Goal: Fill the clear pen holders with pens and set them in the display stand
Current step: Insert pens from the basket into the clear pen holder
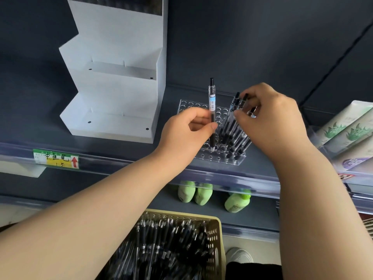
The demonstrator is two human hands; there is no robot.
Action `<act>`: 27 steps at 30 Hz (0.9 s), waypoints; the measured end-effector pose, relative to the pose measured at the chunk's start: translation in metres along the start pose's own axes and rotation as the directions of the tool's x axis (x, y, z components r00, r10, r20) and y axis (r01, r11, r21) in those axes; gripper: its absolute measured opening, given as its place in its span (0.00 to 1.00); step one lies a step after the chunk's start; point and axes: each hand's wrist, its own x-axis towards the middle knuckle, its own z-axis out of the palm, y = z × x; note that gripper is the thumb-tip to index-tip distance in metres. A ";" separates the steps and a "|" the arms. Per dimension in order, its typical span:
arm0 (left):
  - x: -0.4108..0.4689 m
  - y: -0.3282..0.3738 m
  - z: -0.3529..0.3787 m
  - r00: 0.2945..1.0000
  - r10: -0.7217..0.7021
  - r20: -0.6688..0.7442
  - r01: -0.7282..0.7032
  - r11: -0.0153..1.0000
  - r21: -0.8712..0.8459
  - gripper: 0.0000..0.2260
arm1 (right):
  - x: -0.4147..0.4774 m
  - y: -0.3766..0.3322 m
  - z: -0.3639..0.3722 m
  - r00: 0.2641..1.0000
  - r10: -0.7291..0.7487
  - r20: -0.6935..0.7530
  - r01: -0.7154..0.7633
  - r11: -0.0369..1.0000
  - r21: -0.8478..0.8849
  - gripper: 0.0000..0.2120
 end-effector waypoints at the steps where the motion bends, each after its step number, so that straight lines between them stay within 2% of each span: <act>1: 0.000 0.001 0.000 1.000 0.002 0.000 -0.002 1.000 -0.004 0.11 | 0.000 0.000 0.000 1.000 -0.006 -0.002 0.006 1.000 -0.013 0.10; 8: 0.001 0.002 0.000 1.000 0.010 0.004 -0.010 1.000 0.004 0.09 | 0.001 0.001 0.003 0.999 -0.006 -0.035 0.006 1.000 0.007 0.13; 16: 0.003 0.001 0.001 1.000 0.013 -0.004 -0.013 1.000 0.019 0.10 | 0.001 0.003 0.005 0.995 -0.059 -0.086 0.057 0.998 -0.036 0.05; 27: 0.002 0.001 0.007 1.000 -0.015 -0.004 0.015 0.999 0.031 0.10 | 0.002 0.004 0.006 0.994 -0.029 -0.109 0.030 0.999 0.013 0.05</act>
